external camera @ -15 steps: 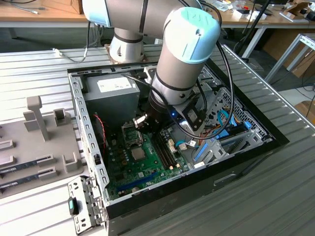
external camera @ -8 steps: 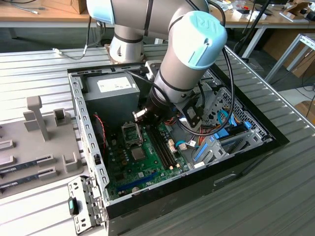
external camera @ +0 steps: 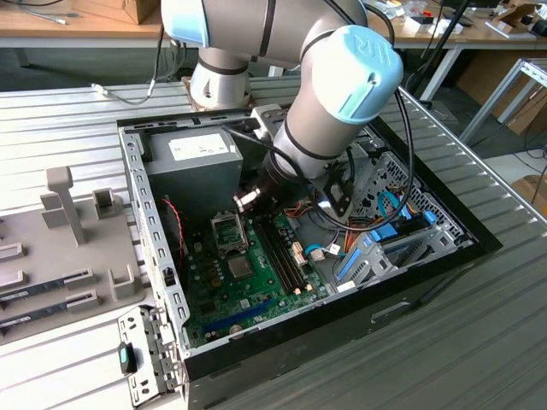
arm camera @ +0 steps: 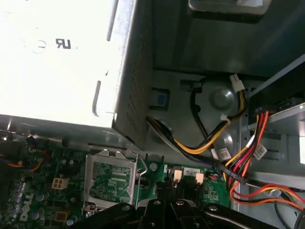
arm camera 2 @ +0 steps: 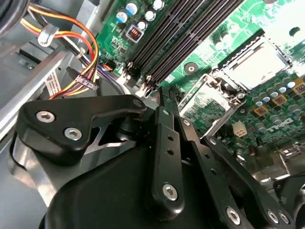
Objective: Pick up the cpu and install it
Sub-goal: 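Close the cpu cover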
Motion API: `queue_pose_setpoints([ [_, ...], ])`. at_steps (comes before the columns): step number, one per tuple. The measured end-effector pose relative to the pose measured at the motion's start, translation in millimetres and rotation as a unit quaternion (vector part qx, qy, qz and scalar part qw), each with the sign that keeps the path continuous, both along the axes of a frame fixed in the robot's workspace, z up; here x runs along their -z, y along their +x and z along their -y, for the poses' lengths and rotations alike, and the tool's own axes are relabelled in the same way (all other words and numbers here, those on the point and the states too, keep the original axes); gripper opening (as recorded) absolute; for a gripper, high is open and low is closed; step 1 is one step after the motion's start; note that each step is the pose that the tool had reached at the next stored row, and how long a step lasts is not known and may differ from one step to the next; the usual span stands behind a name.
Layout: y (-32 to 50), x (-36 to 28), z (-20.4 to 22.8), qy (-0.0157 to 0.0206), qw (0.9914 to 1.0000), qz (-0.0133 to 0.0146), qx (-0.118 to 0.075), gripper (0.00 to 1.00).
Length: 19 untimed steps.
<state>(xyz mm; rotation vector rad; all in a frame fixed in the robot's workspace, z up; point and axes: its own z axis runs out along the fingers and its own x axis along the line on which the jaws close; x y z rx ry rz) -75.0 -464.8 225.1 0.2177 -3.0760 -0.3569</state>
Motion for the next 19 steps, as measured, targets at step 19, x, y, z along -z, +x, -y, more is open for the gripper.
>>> queue_pose_setpoints([
  [19, 4.4, 4.3, 0.0, 0.012, 0.97384, -0.0014, -0.227, 0.11],
])
